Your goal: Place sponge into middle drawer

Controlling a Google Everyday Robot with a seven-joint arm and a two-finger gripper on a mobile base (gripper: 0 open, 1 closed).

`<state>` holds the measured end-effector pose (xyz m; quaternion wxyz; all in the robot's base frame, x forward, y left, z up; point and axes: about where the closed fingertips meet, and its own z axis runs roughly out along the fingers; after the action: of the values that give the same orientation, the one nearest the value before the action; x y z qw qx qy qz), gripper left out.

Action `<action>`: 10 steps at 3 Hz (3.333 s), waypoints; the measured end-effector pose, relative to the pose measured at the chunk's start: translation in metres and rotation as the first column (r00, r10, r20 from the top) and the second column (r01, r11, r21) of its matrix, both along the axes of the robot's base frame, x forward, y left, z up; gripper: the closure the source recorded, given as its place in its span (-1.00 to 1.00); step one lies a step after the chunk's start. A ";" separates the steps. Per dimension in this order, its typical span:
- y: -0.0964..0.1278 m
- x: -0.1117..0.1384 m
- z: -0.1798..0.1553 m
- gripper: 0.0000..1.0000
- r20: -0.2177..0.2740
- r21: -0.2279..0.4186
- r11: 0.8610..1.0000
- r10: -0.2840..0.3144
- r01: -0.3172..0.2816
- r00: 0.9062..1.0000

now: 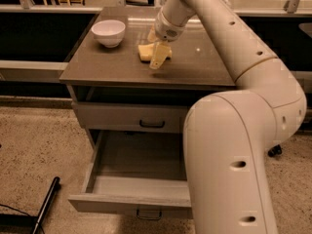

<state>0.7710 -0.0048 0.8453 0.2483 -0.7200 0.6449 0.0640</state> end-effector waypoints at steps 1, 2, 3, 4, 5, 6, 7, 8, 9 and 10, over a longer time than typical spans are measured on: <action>0.007 0.001 -0.010 -0.96 -0.027 -0.004 0.999 0.035 -0.035 0.999; 0.008 0.006 -0.016 1.00 -0.034 -0.003 0.999 0.043 -0.043 0.998; 0.014 0.004 -0.003 1.00 -0.028 0.069 0.995 0.069 -0.067 0.997; 0.013 0.001 0.002 1.00 -0.037 0.118 0.991 0.071 -0.066 0.997; 0.011 -0.001 0.006 1.00 -0.037 0.152 0.986 0.069 -0.062 0.997; 0.008 -0.007 0.021 1.00 -0.025 0.188 0.981 0.059 -0.054 0.998; -0.004 -0.026 0.052 1.00 -0.026 0.240 0.971 0.008 -0.002 1.000; -0.040 -0.058 0.110 1.00 0.004 0.305 0.943 -0.145 0.137 0.989; -0.088 -0.103 0.154 1.00 0.001 0.363 0.874 -0.347 0.323 0.938; -0.113 -0.148 0.138 1.00 -0.112 0.387 0.792 -0.467 0.472 0.877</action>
Offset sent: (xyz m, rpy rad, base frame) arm 0.0203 0.0003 -0.0097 -0.0099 0.0473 0.0529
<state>0.6227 -0.1181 0.9831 0.3957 -0.4702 0.7772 0.1355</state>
